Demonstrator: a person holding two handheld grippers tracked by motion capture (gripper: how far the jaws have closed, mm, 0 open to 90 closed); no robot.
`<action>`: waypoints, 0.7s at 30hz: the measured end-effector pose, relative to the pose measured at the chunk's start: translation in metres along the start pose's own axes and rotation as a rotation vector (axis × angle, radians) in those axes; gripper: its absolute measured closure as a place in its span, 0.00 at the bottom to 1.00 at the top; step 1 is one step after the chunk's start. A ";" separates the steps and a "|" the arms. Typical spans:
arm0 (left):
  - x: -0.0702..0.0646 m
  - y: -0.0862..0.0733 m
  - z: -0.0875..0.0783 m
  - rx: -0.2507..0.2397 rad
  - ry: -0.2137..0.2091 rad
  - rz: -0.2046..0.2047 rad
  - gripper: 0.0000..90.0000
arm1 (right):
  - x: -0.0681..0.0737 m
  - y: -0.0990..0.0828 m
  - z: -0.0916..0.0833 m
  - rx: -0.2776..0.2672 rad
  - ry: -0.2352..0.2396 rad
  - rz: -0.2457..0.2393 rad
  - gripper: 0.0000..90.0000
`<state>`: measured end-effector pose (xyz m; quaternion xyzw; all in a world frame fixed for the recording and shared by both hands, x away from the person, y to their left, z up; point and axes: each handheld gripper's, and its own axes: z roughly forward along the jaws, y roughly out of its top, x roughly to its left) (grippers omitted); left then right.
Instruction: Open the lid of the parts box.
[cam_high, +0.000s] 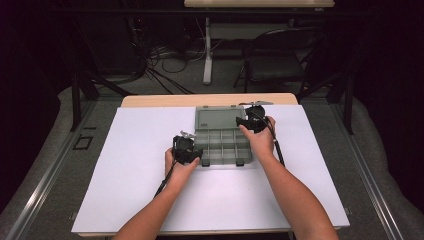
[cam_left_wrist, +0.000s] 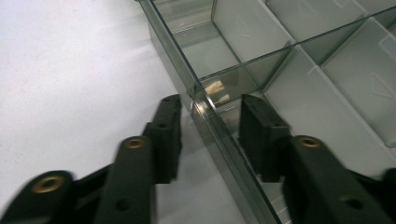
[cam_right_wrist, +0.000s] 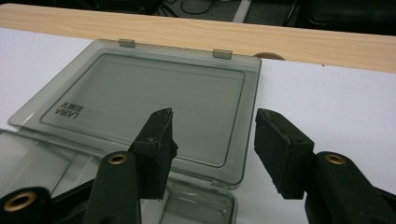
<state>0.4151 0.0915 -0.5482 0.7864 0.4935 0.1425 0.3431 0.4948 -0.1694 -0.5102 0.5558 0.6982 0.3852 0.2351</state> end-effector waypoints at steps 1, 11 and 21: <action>0.000 0.000 0.000 0.000 0.000 0.000 0.47 | 0.008 0.000 -0.016 -0.038 0.033 -0.060 0.52; 0.003 0.001 -0.021 -0.046 -0.033 0.021 0.43 | 0.016 -0.004 -0.033 -0.051 0.055 -0.105 0.46; 0.021 -0.003 -0.070 -0.160 -0.127 0.092 0.40 | 0.019 -0.024 -0.082 -0.105 0.100 -0.167 0.39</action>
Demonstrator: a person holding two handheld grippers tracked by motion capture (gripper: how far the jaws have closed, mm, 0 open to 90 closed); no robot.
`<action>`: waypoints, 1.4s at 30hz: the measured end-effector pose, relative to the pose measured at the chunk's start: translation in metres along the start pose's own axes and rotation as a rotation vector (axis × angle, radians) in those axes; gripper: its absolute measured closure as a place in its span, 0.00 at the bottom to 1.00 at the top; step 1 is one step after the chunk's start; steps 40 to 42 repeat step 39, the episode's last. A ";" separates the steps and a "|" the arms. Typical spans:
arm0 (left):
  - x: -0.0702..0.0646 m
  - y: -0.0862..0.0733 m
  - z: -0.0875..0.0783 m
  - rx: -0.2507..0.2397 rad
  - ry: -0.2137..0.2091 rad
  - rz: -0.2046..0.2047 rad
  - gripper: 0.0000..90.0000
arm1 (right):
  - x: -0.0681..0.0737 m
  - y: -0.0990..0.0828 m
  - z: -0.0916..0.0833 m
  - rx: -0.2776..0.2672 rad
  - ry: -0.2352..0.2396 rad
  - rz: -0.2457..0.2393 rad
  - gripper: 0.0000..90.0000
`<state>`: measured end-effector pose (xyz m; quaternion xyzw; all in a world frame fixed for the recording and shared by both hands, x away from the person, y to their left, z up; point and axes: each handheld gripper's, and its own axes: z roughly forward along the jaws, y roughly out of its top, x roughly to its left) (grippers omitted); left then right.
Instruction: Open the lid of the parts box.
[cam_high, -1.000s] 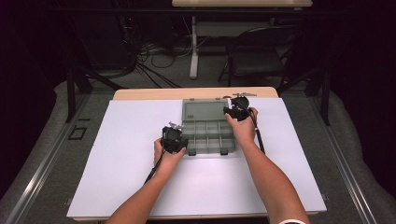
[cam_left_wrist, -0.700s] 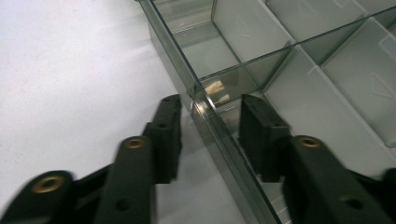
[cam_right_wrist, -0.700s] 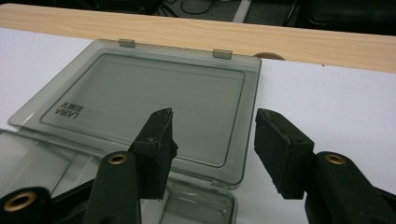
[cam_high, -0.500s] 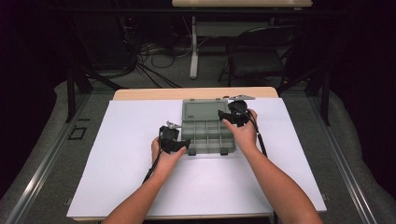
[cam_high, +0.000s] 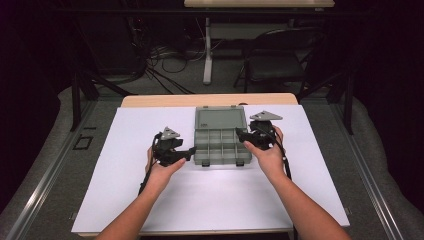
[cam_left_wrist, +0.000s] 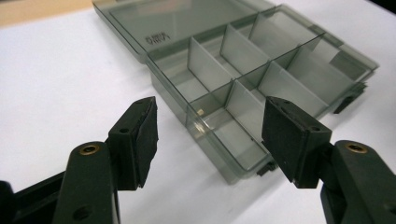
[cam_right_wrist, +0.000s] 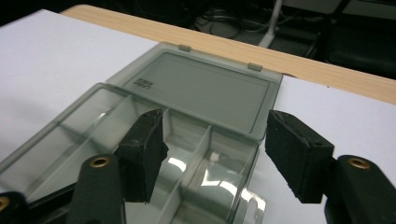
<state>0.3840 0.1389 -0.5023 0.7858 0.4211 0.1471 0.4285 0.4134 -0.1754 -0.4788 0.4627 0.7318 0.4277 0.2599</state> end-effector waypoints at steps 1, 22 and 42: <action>0.002 -0.001 -0.006 -0.010 -0.014 -0.017 0.40 | 0.001 -0.002 -0.006 -0.009 0.010 0.005 0.35; 0.028 -0.052 -0.096 -0.119 -0.071 0.021 0.18 | -0.001 -0.081 -0.111 -0.118 0.054 -0.012 0.14; 0.051 -0.082 -0.110 -0.160 -0.043 -0.050 0.17 | 0.008 -0.108 -0.111 -0.111 0.028 -0.063 0.04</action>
